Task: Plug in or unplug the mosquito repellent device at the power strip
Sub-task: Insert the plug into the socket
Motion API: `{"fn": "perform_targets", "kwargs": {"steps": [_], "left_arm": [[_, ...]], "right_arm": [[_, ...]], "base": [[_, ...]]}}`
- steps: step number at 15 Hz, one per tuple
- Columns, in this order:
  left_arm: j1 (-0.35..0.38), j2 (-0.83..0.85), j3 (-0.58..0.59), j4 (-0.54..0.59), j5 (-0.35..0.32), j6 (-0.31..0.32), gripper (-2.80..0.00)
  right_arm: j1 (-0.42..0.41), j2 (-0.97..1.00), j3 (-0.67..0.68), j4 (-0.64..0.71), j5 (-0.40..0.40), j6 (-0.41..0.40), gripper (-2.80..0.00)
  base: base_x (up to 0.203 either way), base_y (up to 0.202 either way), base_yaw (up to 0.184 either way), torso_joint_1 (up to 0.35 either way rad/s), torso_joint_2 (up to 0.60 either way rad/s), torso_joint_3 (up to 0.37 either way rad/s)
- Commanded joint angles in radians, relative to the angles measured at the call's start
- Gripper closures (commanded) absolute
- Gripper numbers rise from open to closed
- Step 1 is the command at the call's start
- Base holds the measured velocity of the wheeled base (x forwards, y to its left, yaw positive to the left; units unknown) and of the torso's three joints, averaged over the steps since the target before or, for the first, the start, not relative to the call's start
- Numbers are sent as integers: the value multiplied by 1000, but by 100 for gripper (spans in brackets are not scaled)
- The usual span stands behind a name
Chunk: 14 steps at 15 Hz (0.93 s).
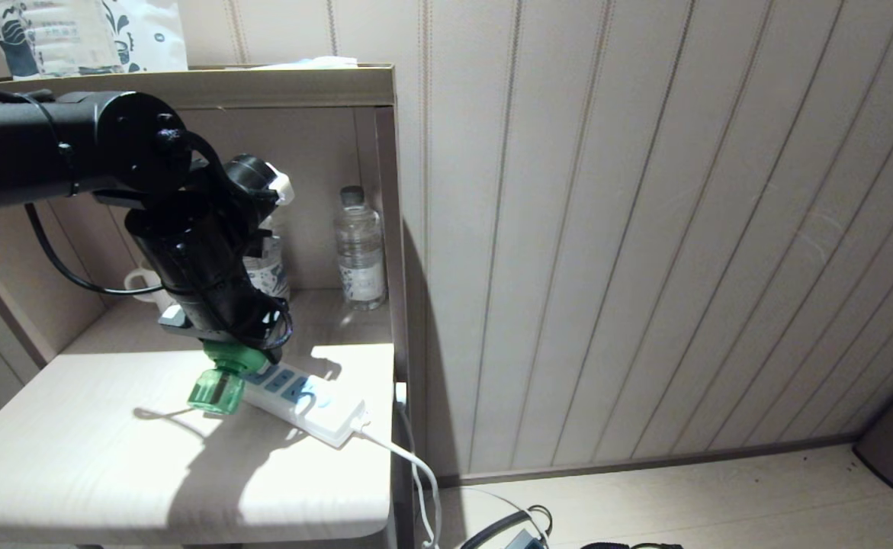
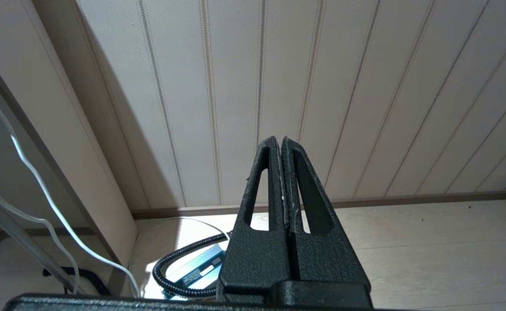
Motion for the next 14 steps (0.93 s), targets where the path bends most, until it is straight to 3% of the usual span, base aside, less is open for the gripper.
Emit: {"fn": "perform_targets", "kwargs": {"steps": [1, 10, 14], "left_arm": [[0, -12, 0, 7, 2, -1, 0], [0, -24, 4, 52, 2, -5, 0], [1, -24, 6, 57, 3, -2, 0]], "right_arm": [[0, 0, 0, -1, 0, 1, 0], [0, 0, 0, -1, 0, 1, 0], [0, 0, 0, -1, 0, 1, 0]], "base": [[0, 0, 0, 46, -107, -63], [0, 0, 0, 187, -429, -239], [0, 0, 0, 49, -101, -58]]}}
